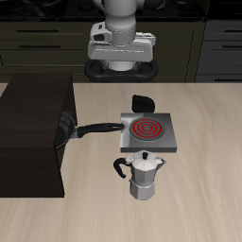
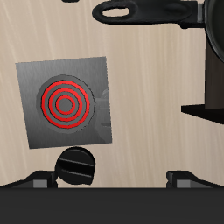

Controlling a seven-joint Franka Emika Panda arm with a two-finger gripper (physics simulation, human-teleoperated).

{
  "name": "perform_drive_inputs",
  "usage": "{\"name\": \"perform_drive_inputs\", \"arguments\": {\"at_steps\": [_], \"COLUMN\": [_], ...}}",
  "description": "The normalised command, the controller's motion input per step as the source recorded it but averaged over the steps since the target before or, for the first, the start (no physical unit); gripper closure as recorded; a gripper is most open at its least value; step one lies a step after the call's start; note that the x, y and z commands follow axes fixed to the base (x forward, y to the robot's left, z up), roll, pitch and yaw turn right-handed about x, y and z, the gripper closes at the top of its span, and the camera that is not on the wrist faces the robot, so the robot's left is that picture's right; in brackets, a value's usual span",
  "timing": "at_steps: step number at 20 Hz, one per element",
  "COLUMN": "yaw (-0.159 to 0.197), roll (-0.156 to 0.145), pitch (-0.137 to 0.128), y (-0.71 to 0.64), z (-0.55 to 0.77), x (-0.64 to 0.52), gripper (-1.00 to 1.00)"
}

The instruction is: Place the moka pot on the stove

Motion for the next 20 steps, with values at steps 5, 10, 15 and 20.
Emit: {"name": "perform_drive_inputs", "arguments": {"at_steps": [5,10,15,20], "yaw": [0.020,-0.019,-0.013,-0.003], "roll": [0.039,-0.041,0.019,-0.017], "pitch": [-0.006,-0.022,0.017,0.009], "y": [0.07,-0.08,0.02,0.04], "z": [0.04,0.05,-0.01,0.00], "x": [0.44,0.37,0.44,0.29], "gripper": [-1.00,-1.00,-1.00,-1.00]}}
